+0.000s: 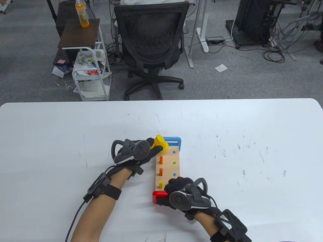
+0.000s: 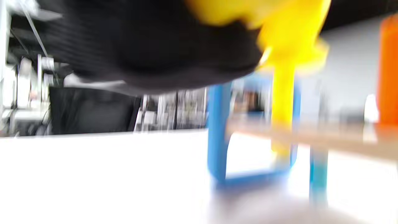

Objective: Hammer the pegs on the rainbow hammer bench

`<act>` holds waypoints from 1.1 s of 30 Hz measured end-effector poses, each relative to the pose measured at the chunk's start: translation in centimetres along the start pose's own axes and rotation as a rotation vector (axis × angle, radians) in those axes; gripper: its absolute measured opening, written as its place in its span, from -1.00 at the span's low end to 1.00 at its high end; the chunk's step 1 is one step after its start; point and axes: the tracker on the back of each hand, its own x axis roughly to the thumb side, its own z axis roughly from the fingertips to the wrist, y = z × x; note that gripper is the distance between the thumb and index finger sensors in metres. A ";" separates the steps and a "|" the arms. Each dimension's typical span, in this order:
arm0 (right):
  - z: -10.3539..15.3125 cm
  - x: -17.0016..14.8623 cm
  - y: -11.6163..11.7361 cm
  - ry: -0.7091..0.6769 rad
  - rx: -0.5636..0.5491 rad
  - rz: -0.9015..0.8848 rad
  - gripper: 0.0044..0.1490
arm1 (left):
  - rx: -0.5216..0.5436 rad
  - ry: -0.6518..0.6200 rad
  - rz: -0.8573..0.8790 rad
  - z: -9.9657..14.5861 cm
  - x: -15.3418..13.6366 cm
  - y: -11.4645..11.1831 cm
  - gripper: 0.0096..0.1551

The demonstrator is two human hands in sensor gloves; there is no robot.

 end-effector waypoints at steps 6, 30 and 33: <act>0.0 0.0 0.0 0.001 0.001 0.000 -0.50 | 0.340 -0.019 0.307 0.9 0.0 6.5 -0.08; 0.0 0.1 0.0 0.002 0.004 -0.001 -0.50 | 0.241 -0.015 0.116 0.9 1.2 4.4 -0.10; -0.1 0.1 -0.1 0.006 0.009 0.002 -0.51 | -0.283 0.202 -0.332 0.7 -0.4 -1.6 -0.09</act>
